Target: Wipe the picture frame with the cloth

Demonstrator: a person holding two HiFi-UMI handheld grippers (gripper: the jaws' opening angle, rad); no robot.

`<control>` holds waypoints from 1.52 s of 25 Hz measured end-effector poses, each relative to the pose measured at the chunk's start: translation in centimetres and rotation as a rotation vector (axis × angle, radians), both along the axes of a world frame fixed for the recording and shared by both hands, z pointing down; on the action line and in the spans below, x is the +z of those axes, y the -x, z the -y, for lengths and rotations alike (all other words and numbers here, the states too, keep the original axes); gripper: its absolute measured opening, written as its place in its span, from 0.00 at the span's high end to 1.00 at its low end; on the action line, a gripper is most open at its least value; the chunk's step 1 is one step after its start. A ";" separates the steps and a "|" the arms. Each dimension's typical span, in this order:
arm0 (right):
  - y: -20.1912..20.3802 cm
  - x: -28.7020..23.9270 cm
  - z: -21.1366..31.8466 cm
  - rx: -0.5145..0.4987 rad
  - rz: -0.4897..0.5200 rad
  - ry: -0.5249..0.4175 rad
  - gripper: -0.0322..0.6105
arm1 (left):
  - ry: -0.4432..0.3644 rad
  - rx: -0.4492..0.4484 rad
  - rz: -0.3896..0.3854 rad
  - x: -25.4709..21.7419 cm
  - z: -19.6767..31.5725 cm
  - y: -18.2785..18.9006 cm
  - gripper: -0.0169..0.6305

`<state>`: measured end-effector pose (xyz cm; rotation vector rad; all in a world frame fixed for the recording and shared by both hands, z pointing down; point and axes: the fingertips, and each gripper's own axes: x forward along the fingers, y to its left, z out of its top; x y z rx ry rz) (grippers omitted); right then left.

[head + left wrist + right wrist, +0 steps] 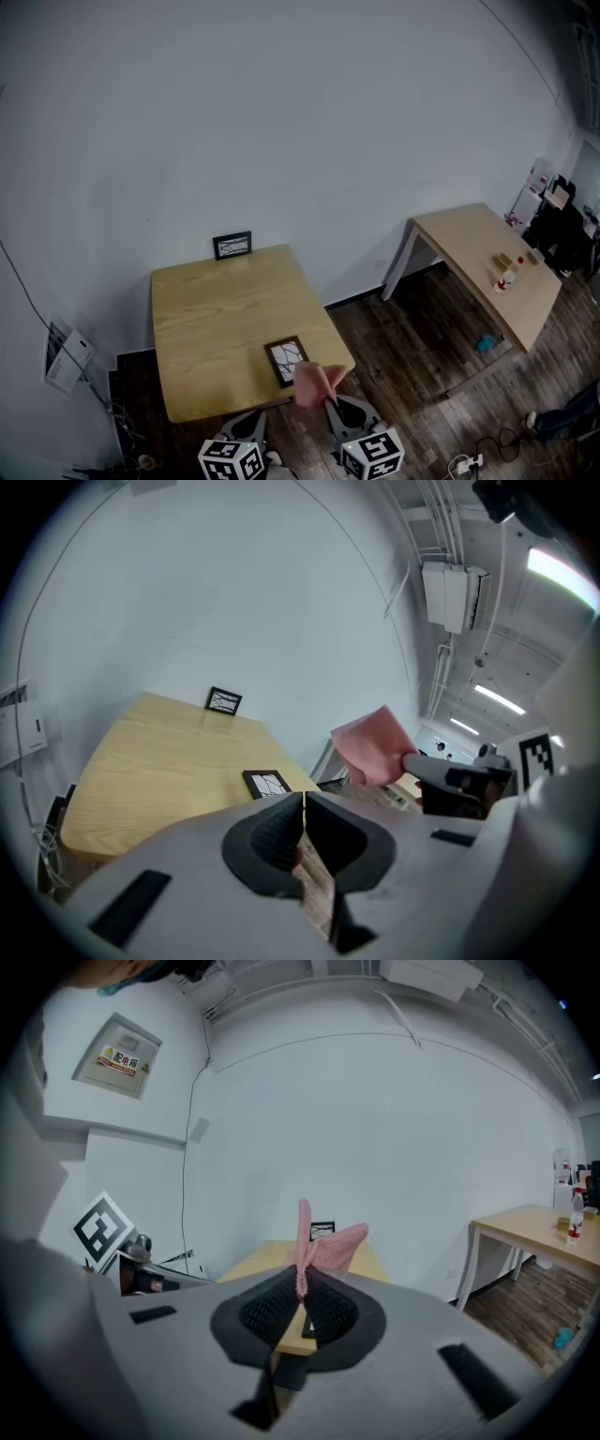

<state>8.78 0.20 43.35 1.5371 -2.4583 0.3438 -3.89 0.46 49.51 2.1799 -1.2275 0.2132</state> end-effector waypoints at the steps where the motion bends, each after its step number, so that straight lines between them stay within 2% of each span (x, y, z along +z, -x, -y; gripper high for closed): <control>1: 0.2 0.1 0.9 0.004 -0.001 -0.004 0.94 | 0.003 0.006 0.001 0.2 0.8 0.1 0.97; 11: 1.6 2.3 8.0 0.036 -0.019 0.013 0.94 | 0.035 0.117 0.014 2.7 6.1 -0.6 0.97; 16: 2.3 3.5 10.6 0.036 -0.035 0.018 0.94 | 0.085 0.142 0.027 4.8 6.8 -1.3 0.97; 22: 3.3 6.3 13.4 -0.030 -0.060 0.087 0.94 | 0.109 0.139 0.027 6.0 8.3 -2.1 0.97; 38: 5.6 13.8 19.7 -0.246 -0.094 0.228 0.94 | 0.275 0.102 0.011 12.1 12.0 -5.9 0.97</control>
